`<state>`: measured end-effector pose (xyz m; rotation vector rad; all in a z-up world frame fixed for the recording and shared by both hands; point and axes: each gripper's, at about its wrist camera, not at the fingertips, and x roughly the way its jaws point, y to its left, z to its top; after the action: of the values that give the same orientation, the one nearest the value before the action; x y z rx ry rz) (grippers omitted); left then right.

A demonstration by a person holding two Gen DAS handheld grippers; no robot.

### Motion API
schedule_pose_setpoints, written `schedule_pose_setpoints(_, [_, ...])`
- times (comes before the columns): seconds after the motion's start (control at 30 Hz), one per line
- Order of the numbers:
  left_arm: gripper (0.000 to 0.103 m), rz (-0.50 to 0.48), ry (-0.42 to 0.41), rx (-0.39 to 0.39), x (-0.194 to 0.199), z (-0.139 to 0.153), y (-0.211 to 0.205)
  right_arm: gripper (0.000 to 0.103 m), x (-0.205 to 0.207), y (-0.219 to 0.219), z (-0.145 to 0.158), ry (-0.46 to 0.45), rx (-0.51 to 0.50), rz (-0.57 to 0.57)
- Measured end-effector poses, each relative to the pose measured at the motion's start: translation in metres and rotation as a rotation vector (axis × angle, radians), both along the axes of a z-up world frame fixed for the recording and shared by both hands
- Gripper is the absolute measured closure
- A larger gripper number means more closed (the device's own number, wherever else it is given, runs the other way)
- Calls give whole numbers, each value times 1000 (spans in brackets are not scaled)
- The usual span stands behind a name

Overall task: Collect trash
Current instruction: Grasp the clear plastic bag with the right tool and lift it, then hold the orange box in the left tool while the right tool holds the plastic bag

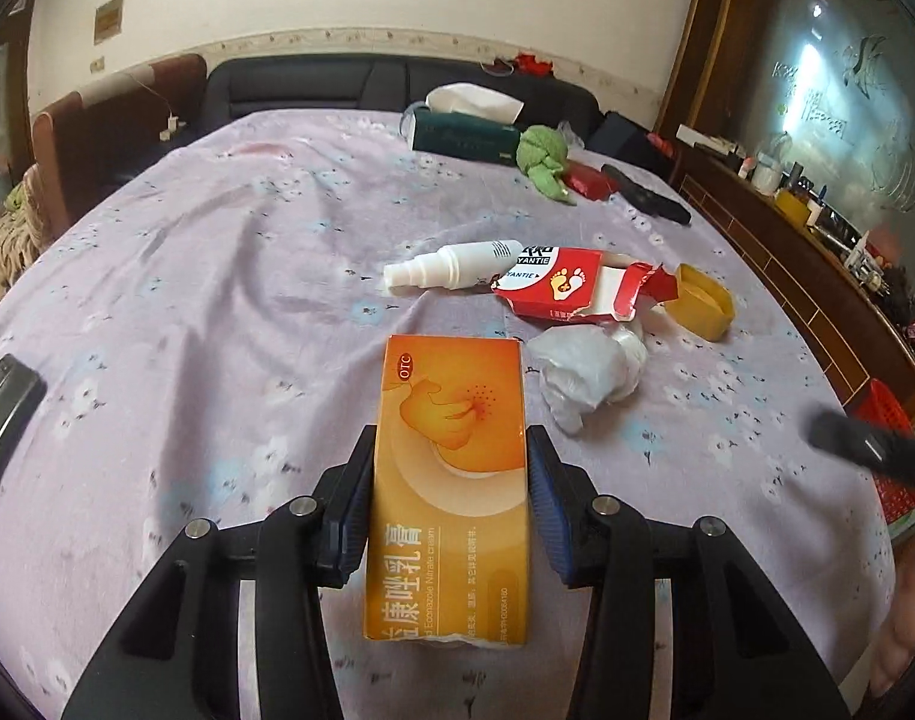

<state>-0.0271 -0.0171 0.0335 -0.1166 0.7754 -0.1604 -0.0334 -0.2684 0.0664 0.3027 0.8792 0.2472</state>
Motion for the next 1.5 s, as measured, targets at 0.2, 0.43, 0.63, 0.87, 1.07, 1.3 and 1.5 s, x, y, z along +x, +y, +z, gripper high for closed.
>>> schedule_pose_setpoints(0.2, [58,22,-40,-8,-7,0,6,38,65,41,-14,65,21,1])
schedule_pose_setpoints(0.43, [58,13,-81,-2,-14,3,4,48,119,73,-37,147,24,-47])
schedule_pose_setpoints(0.63, [58,13,-80,-19,-15,3,7,68,114,89,-43,126,8,-2])
schedule_pose_setpoints(0.87, [58,26,-104,-22,-20,6,8,72,63,75,-25,-5,-5,27])
schedule_pose_setpoints(1.07, [58,37,-153,13,-31,11,-16,72,10,49,-13,-180,-44,-18])
schedule_pose_setpoints(1.3, [58,44,-216,92,-43,17,-44,72,-18,31,-15,-270,-96,-50])
schedule_pose_setpoints(1.5, [58,40,-188,115,-44,10,-52,72,-19,21,-21,-251,-50,-38])
